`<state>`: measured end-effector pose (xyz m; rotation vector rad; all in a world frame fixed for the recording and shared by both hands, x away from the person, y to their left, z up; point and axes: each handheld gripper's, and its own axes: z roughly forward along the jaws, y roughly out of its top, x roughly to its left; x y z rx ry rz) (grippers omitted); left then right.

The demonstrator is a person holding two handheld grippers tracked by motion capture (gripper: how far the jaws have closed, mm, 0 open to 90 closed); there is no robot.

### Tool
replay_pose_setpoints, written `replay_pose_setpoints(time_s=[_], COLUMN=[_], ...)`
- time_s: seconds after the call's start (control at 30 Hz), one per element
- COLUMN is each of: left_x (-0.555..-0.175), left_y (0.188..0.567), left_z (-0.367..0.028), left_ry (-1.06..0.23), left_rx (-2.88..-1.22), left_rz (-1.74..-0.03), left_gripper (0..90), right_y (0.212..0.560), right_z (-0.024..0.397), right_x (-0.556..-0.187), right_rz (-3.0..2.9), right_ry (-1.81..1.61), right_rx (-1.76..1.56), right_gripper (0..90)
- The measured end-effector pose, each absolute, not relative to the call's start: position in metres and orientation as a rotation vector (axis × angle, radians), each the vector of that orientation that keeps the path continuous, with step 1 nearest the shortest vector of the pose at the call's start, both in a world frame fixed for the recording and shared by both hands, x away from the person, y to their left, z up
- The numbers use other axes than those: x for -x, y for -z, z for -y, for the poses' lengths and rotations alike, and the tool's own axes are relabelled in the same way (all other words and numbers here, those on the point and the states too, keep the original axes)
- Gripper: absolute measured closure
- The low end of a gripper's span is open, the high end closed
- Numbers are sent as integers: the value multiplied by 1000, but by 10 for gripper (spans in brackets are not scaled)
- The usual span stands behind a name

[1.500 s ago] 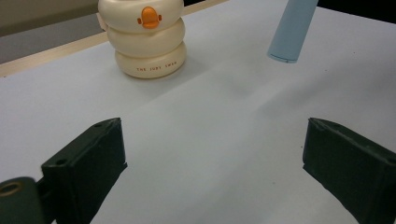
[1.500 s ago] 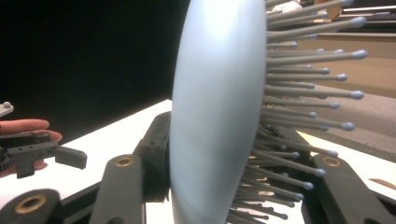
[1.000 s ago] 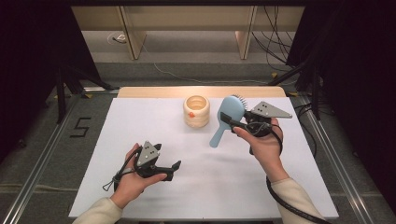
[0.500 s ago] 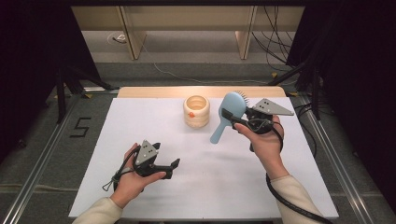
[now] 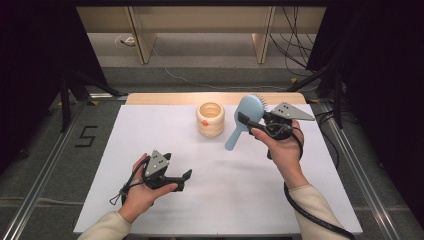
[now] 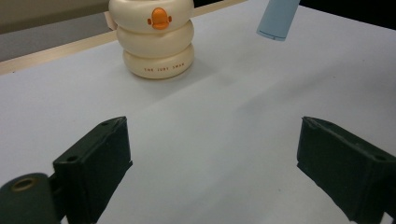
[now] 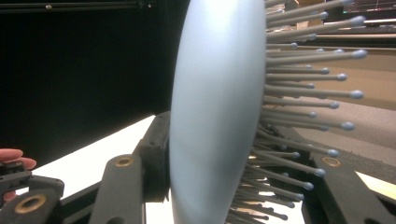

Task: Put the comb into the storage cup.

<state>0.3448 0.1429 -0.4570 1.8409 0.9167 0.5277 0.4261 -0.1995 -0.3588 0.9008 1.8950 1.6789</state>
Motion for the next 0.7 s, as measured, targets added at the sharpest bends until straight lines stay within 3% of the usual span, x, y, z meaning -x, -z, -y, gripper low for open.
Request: replay_pose_setpoints(time_s=[0.7], left_x=[-345], left_y=[457], left_z=[-143], left_ry=[-530], left_rx=[-1851], left_rz=[-923], left_gripper=[97], right_y=[353], right_z=[202], right_x=[-432], right_rz=[-1858], right_ry=[-1678], right_rx=[-913], right_gripper=[507])
